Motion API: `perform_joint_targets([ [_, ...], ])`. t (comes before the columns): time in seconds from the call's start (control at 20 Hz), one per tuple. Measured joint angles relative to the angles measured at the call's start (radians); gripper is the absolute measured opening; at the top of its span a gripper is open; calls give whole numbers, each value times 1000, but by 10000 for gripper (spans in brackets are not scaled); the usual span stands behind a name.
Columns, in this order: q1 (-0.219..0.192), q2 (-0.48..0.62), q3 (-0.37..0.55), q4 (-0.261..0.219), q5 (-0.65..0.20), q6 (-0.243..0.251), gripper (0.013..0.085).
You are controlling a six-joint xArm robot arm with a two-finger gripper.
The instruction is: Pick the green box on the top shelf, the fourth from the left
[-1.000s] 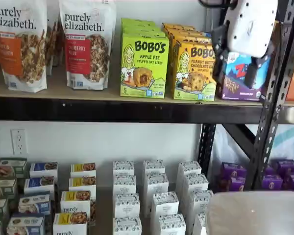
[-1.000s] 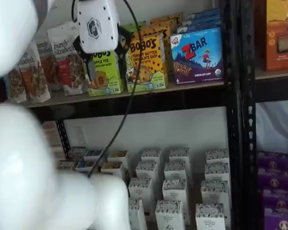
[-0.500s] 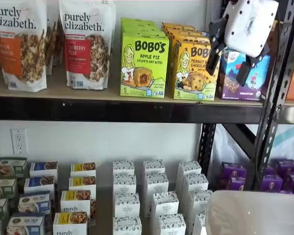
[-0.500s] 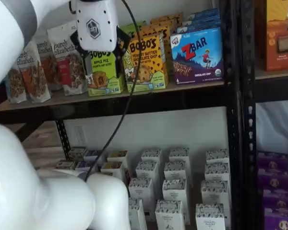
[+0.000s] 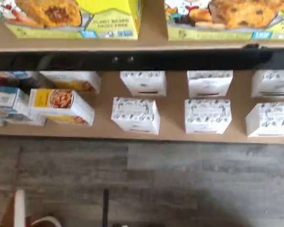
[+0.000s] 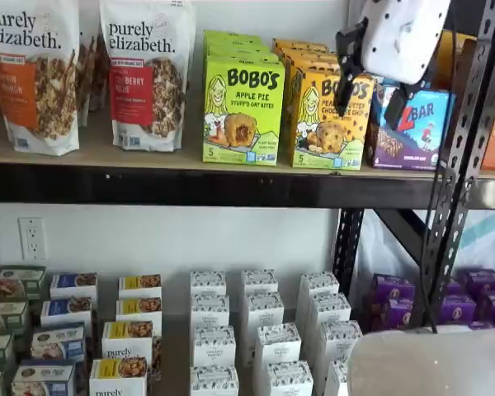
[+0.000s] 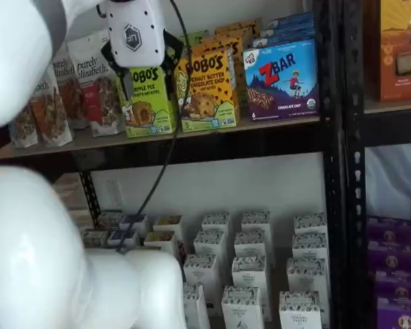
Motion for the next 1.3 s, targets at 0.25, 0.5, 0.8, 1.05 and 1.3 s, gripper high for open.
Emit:
perform_joint_targets([
  [0.25, 106, 62, -30, -54, -57, 90, 850],
  [0.5, 177, 126, -61, -81, -107, 153, 850],
  [0.8, 240, 208, -101, -110, -181, 208, 850],
  [1.05, 266, 255, -126, -118, -234, 230, 850],
  [1.3, 296, 294, -146, -138, -277, 256, 850],
])
